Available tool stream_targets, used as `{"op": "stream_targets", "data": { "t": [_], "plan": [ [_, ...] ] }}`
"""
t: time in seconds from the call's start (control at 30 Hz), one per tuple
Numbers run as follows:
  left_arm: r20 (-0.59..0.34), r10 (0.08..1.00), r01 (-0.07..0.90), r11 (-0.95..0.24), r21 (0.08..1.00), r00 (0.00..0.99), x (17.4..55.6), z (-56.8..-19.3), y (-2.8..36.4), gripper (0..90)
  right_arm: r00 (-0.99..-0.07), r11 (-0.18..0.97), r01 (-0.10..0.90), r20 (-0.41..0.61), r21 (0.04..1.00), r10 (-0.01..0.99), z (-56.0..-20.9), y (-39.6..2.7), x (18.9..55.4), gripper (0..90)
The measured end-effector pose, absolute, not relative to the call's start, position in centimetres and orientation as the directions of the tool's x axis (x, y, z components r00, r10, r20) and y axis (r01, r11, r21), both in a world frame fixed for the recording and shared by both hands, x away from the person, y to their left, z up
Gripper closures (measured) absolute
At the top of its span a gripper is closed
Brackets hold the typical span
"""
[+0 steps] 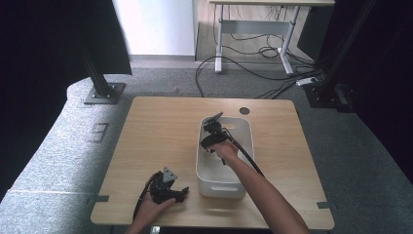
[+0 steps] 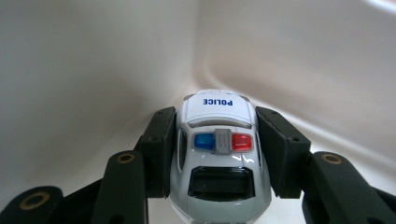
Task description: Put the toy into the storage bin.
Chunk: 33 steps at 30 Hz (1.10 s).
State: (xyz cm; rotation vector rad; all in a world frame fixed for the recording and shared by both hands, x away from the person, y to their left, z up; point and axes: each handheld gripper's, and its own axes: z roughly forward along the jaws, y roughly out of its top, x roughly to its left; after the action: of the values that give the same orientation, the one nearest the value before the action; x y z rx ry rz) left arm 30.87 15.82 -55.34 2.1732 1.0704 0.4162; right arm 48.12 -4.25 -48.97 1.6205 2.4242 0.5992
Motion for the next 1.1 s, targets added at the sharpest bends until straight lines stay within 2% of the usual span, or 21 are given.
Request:
{"op": "stream_targets", "data": {
  "t": [0.23,1.1],
  "plan": [
    [-0.010,0.789,0.576,-0.440,0.689,0.614,30.9,-55.3,15.8,12.6,-0.376,0.316,0.857,0.075,0.408,0.924,-49.4,-4.3,48.2,50.1],
    [-0.009,0.788,0.575,-0.441,0.690,0.615,30.9,-55.3,15.8,12.7,-0.387,0.335,0.869,0.077,0.364,0.919,-50.7,-4.3,48.4,48.4]
  ]
}}
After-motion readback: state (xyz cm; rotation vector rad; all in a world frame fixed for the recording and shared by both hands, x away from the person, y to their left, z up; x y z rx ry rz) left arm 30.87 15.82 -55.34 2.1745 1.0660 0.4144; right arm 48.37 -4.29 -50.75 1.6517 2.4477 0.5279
